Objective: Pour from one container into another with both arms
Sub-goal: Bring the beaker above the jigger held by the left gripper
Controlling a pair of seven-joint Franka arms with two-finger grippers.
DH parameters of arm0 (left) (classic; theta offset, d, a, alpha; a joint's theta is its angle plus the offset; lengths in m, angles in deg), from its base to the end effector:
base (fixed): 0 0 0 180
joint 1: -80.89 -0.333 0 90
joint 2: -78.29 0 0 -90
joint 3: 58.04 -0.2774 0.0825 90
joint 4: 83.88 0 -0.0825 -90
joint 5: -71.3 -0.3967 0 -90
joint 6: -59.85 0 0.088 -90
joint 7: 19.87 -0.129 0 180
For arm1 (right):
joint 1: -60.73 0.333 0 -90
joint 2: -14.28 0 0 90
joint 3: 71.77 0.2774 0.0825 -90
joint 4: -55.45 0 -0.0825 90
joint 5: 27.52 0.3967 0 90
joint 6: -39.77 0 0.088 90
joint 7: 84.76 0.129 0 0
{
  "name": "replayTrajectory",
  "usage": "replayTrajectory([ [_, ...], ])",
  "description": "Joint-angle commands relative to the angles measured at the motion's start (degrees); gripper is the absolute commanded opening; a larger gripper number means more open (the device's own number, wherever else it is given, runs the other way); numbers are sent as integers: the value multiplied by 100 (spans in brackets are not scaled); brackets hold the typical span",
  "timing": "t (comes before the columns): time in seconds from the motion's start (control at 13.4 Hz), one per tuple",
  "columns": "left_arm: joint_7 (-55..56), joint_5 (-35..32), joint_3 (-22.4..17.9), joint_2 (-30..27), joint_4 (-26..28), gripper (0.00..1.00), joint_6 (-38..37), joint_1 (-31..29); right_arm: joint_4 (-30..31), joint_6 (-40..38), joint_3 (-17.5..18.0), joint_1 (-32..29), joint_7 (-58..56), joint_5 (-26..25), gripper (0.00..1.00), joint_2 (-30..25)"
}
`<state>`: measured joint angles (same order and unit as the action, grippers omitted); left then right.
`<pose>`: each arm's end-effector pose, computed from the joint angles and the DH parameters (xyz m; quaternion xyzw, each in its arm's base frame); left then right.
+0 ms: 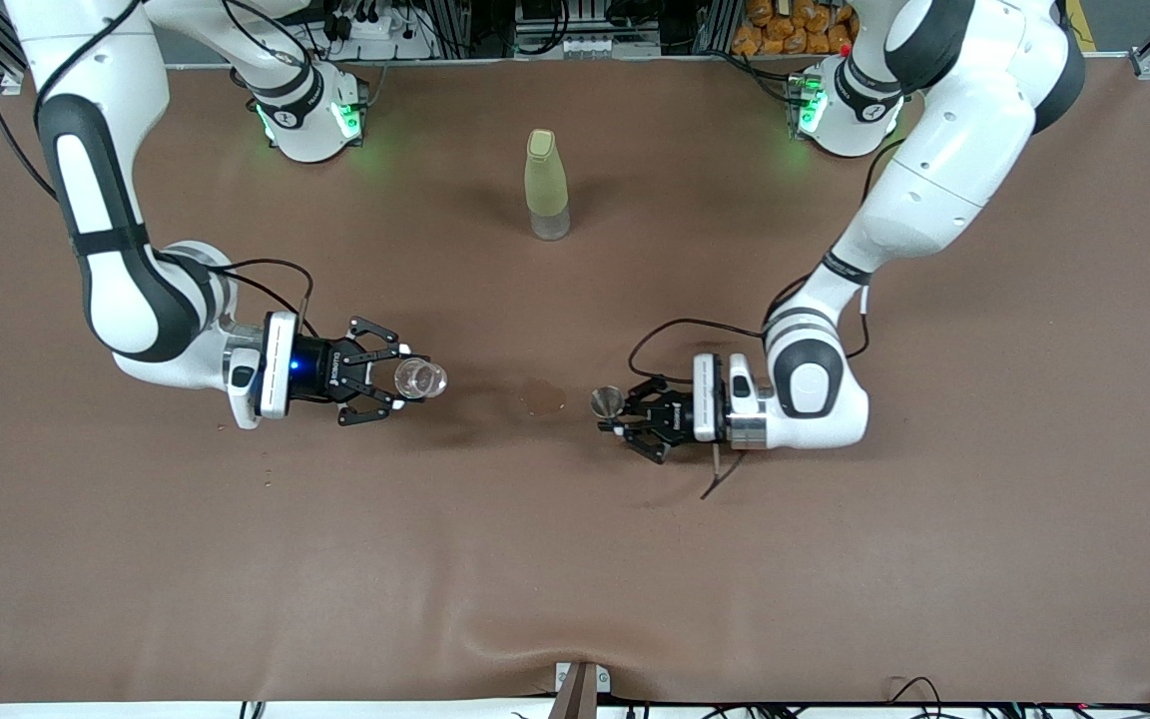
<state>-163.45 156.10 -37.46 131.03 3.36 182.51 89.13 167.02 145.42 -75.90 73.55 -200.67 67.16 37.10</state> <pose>0.5944 -0.3634 0.1194 0.5020 -0.5900 0.4594 0.4346 0.5931 0.1934 0.2582 -0.6356 -0.4189 -0.4073 0.5045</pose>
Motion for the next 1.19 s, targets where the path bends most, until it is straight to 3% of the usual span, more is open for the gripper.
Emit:
replayTrajectory([
  [0.0, -38, 379, -53, -27, 30, 0, 248, 239, 22, 412, -53, 500, 131, 506, 23, -128],
  [0.45, -547, 1133, -80, 131, 30, 0, 328, 661, 31, 1545, -53, 1608, 131, 1807, 23, -119],
  [0.74, -618, 1188, -89, 131, 30, 0, 328, 697, 136, 1687, -53, 2048, 157, 2413, 23, -75],
  [1.12, -689, 1197, -106, 166, 30, 0, 319, 653, 417, 1802, -44, 2110, 806, 2538, 23, -84],
])
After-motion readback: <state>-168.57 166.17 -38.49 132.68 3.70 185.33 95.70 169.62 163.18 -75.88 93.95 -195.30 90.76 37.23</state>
